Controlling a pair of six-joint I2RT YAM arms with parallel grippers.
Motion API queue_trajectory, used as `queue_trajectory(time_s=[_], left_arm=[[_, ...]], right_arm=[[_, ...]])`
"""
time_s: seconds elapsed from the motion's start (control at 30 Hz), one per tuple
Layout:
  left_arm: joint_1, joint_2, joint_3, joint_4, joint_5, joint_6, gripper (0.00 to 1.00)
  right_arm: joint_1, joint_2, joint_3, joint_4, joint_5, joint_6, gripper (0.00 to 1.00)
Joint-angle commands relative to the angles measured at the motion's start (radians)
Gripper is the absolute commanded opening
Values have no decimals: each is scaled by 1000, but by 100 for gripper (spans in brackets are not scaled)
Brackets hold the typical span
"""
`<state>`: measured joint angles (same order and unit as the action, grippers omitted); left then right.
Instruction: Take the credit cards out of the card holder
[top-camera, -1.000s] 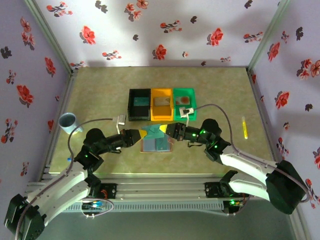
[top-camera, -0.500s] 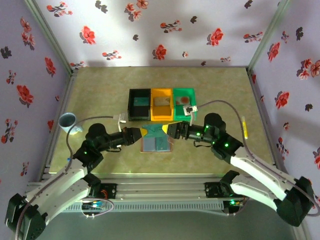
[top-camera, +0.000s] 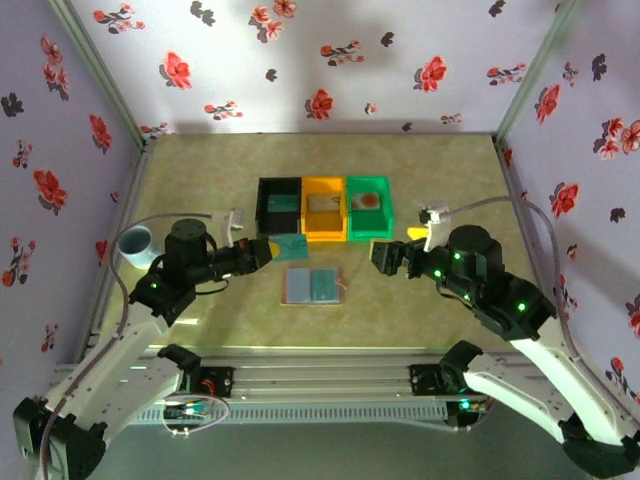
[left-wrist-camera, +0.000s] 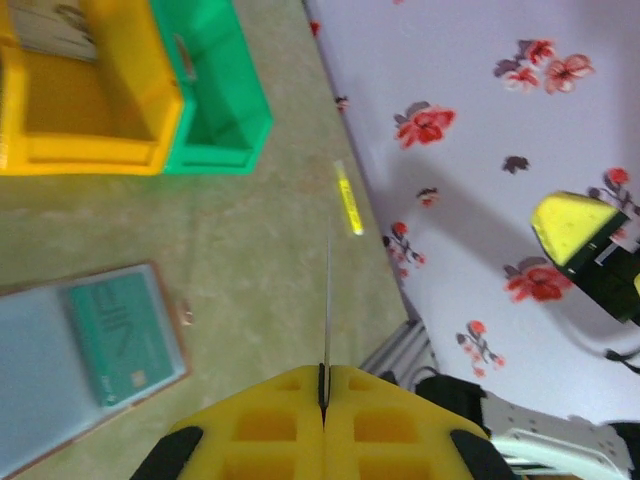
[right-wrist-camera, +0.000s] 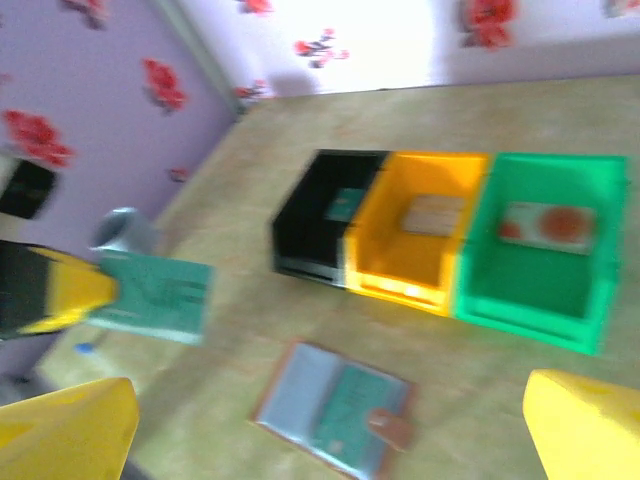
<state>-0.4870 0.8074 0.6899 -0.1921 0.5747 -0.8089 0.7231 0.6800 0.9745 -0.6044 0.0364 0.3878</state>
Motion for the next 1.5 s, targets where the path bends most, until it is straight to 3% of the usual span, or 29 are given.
queue_trajectory(time_s=[0.0,0.17,0.4,0.97,1.47], left_arm=[[39,11,59,-133,-70,109,0],[130,101,132,-224,-91,177,0],[230,221,203,-213,-19,215,0],[274,384,301,-204,-125,296,0],[274,709,491,-180,-127,313,0]], right_arm=[[-8,-36,4,-153,272,-73,99],[-7,-138,-93,-124,454,-63,99],[-7,-285,-252,-9,525,-79,99],[-7,-350,-351,4,531,-80,99],[-7,-355,-369,26,514,-93,99]])
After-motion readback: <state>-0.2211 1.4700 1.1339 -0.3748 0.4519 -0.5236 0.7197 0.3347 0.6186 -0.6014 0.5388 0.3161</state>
